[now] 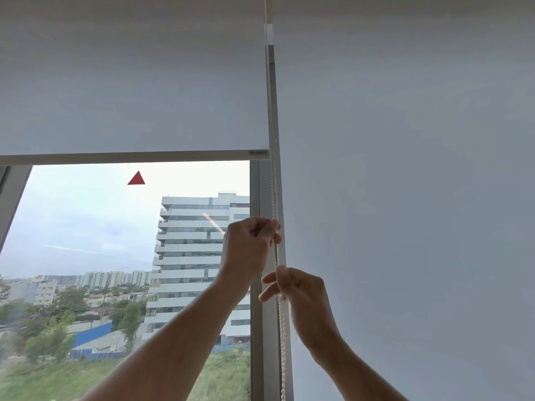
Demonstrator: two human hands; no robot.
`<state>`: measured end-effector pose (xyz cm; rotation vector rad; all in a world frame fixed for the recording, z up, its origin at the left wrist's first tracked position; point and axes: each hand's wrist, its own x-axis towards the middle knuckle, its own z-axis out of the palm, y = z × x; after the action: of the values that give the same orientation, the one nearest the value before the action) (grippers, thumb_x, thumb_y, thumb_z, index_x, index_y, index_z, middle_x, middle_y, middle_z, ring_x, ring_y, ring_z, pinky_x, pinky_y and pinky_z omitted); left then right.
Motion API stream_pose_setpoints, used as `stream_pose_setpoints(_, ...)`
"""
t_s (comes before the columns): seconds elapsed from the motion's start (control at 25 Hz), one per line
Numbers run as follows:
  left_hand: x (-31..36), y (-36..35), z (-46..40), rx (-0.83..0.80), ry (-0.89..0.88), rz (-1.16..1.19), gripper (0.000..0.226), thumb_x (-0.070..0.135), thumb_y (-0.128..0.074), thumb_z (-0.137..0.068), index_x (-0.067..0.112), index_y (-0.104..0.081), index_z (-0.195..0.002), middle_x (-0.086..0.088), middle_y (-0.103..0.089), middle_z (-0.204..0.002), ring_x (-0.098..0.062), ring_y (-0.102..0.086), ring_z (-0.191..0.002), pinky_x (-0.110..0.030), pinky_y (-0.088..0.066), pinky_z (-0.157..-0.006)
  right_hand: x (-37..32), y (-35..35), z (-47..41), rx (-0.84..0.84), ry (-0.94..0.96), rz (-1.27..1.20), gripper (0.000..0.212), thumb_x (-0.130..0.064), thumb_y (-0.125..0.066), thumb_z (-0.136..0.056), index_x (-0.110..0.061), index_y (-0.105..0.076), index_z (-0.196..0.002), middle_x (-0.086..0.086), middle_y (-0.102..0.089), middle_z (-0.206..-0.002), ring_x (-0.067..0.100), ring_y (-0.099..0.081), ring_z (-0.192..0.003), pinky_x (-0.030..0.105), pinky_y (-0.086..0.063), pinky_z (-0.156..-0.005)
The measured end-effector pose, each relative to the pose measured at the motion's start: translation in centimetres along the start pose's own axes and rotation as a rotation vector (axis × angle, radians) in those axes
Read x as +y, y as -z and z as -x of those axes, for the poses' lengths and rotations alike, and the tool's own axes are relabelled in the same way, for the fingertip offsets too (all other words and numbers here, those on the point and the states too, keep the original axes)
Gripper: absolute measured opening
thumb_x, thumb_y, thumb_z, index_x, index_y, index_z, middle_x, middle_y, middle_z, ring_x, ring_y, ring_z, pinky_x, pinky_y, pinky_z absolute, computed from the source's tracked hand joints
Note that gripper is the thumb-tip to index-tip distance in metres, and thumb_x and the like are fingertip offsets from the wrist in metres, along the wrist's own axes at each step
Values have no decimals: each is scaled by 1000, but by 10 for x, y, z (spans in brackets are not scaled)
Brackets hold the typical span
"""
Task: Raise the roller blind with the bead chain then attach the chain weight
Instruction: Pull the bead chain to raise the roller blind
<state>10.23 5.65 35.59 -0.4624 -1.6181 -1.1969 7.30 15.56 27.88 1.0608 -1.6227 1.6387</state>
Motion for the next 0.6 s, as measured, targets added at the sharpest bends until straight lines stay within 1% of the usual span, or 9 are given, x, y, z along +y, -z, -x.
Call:
stream_pose_setpoints(0.04, -2, 1, 2, 0, -29, -21, 15, 19, -63, -92, 19, -72, -81, 4, -71, -67, 5, -63, -56, -7, -48, -59, -1, 5, -5, 23, -8, -43, 47, -54, -43, -94, -22, -75, -85, -3, -78, -72, 5, -71, -75, 33, -48, -82)
stream_pose_setpoints(0.12, -8, 1, 8, -6, -68, -56, 15, 18, -63, -92, 17, -73, -81, 5, -72, -66, 3, -65, -58, -4, -47, -59, -5, 14, -20, 122, -10, -84, 55, -62, -35, -93, -25, -75, -88, -3, -78, -74, 8, -73, -76, 38, -51, -85)
stream_pose_setpoints(0.16, -10, 0, 12, -15, -75, -65, 14, 19, -63, -92, 16, -74, -83, 5, -72, -67, 2, -66, -60, -4, -47, -60, -8, 17, -28, 160, -10, -53, 55, -63, -33, -93, -26, -74, -88, -4, -78, -73, 8, -73, -74, 40, -52, -86)
stream_pose_setpoints(0.24, -14, -3, 21, -34, -89, -76, 15, 20, -63, -91, 14, -76, -85, 5, -73, -68, 0, -67, -63, -4, -47, -61, -17, 18, -44, 172, -6, 47, 48, -60, -34, -93, -31, -71, -86, -8, -76, -74, 4, -73, -74, 41, -54, -91)
stream_pose_setpoints(0.32, -19, -4, 28, -31, -110, -100, 15, 23, -64, -90, 17, -76, -82, 7, -72, -66, 0, -67, -63, -11, -48, -64, -28, 16, -57, 148, -3, 90, 44, -55, -37, -97, -28, -70, -87, -5, -76, -79, 8, -72, -78, 42, -54, -91)
stream_pose_setpoints(0.4, -22, -2, 34, -12, -96, -75, 16, 22, -65, -90, 21, -73, -76, 8, -72, -62, 0, -64, -59, -19, -47, -64, -39, 13, -70, 134, -7, 73, 46, -48, -40, -100, -15, -70, -90, 3, -76, -84, 16, -72, -82, 38, -55, -86)
stream_pose_setpoints(0.44, -25, -1, 38, -11, -85, -57, 17, 20, -65, -90, 21, -72, -74, 7, -71, -61, 2, -61, -56, -21, -45, -62, -45, 11, -75, 115, -14, 67, 46, -45, -40, -101, -10, -70, -93, 4, -76, -85, 19, -71, -82, 34, -54, -81)
stream_pose_setpoints(0.52, -31, 1, 47, -33, -66, -36, 16, 18, -65, -89, 18, -72, -75, 6, -71, -61, 3, -58, -53, -21, -43, -60, -55, 6, -85, 56, -32, 43, 41, -38, -40, -103, -10, -69, -97, 2, -76, -83, 16, -70, -76, 26, -49, -71)
stream_pose_setpoints(0.6, -37, 2, 56, -59, -46, -21, 16, 18, -65, -90, 17, -72, -75, 5, -71, -62, 3, -56, -51, -21, -42, -59, -60, 1, -90, 53, -29, -2, 34, -29, -41, -104, -13, -69, -93, 2, -71, -73, 11, -65, -63, 22, -46, -64)
